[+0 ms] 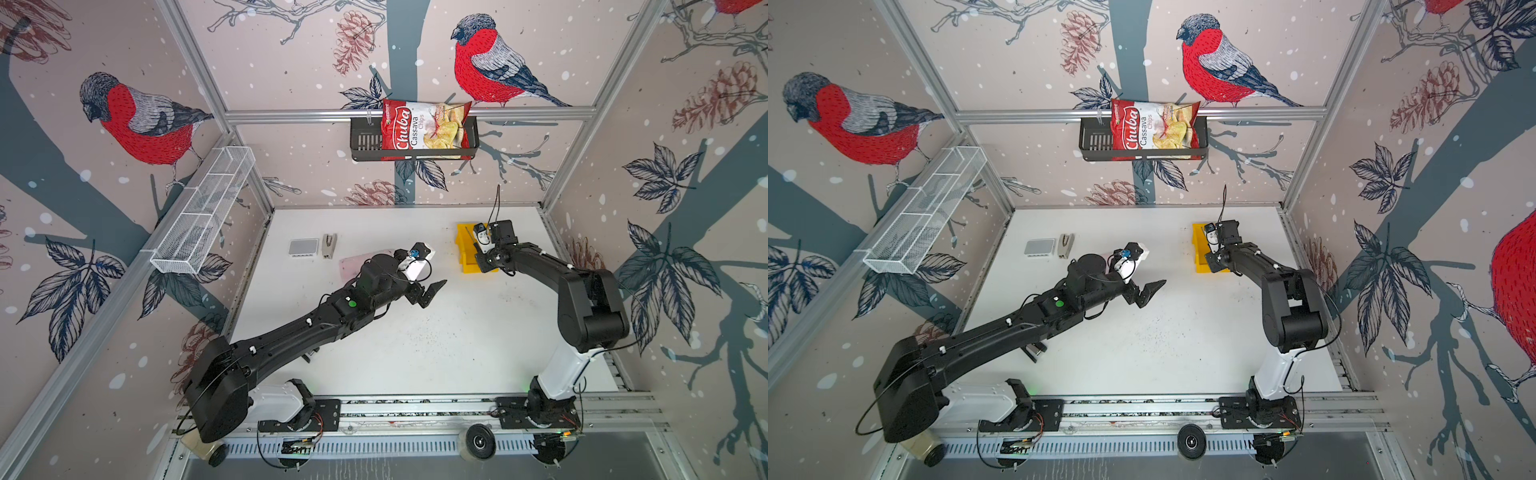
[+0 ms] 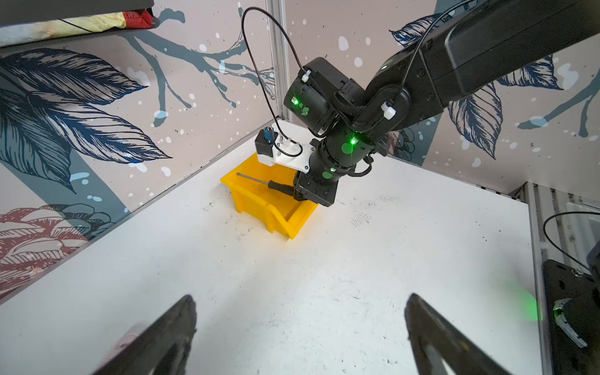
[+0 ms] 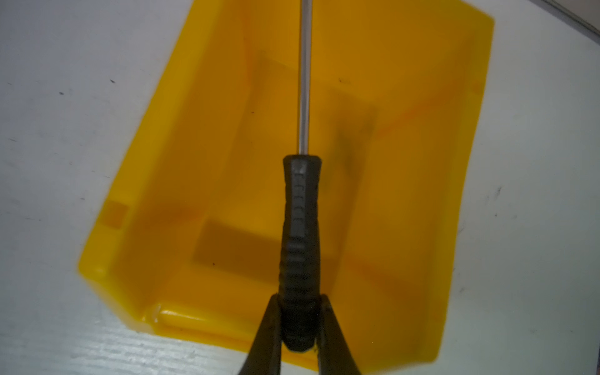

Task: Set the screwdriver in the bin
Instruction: 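Move the right gripper over the yellow bin and open it to drop the screwdriver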

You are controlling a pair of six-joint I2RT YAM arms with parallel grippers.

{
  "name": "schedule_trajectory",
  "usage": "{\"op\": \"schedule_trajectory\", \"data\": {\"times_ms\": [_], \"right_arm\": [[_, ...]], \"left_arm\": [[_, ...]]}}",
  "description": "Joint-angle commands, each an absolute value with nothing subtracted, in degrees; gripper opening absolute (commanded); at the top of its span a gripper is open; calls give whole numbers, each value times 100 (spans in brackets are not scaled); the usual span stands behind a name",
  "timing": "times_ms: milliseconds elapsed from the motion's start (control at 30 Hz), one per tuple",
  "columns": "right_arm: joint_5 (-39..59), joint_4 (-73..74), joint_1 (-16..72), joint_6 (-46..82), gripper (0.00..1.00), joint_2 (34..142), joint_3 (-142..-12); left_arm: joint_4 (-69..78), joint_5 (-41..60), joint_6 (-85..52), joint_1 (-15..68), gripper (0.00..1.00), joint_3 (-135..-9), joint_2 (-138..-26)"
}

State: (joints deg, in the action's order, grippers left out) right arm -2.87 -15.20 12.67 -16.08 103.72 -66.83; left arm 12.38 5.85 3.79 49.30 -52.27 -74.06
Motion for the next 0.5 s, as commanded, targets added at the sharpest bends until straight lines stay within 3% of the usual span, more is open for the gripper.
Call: {"op": "schedule_trajectory", "data": {"times_ms": [0, 267, 467], "right_arm": [[-446, -1661, 1307, -1506, 2, 10482, -6752], [-624, -1793, 1431, -1626, 7, 10711, -6956], [-751, -1734, 1464, -1556, 25, 10662, -6978]], "left_arm": [[1326, 437, 382, 4939, 99, -5166, -7318], [1301, 370, 424, 4939, 99, -5150, -7262], [1330, 336, 347, 4934, 99, -5081, -7212]]}}
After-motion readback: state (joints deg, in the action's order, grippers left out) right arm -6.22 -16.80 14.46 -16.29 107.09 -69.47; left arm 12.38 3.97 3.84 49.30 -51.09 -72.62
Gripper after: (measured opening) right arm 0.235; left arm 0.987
